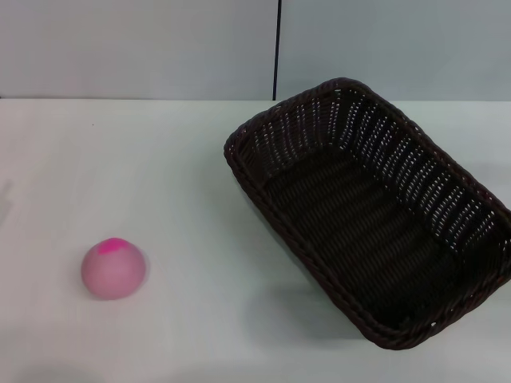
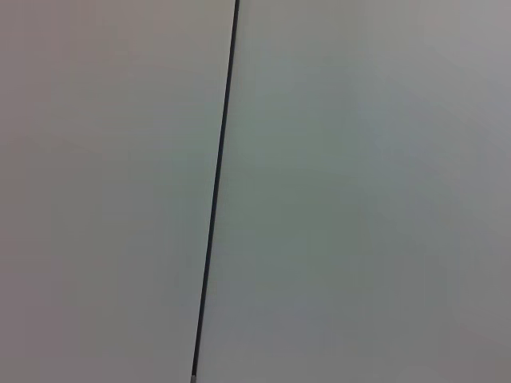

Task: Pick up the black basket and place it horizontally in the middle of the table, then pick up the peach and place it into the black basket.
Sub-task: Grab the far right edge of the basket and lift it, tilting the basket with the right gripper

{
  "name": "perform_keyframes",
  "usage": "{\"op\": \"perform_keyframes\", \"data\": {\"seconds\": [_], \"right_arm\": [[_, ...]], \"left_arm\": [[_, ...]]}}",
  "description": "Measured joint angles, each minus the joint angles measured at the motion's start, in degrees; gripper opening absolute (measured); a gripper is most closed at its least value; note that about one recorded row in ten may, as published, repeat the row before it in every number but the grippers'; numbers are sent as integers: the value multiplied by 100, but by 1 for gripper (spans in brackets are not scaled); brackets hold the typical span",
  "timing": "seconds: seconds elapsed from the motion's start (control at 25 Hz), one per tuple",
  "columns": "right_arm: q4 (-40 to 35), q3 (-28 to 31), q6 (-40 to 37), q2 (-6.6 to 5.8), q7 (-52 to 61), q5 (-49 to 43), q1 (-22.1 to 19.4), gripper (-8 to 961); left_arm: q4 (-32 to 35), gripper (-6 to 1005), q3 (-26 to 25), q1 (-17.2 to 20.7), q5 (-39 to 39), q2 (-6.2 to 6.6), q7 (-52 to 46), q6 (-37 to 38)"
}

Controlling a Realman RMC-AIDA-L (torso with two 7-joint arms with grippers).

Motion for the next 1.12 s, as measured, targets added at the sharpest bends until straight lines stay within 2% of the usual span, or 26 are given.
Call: {"op": "perform_keyframes", "data": {"seconds": [0.44,0.56,0.68,0.84,1.0,1.12], "right_arm": [[-42,2,-16,-5,21,-57,-6,826],[-352,-2,90,-65,582,-491,-7,826],[-1094,-2,172,-158,1609,-1473,64,826],[-2608,-62,101,-140,3303,-2950,211,826],[-4252,-679,-136,-118,5211,-4243,353,826],[-5320,-1147,-554,-180,6446,-5232,626,825]], "left_arm": [[-339,698,-31,46,-5,-15,275,-3],[-397,698,-60,46,-6,-8,277,-4],[-399,698,-73,44,-7,-8,282,-35],[-391,698,-58,11,8,3,287,-130],[-360,697,-56,2,13,8,290,-142],[-353,697,-47,8,25,7,297,-152]]}}
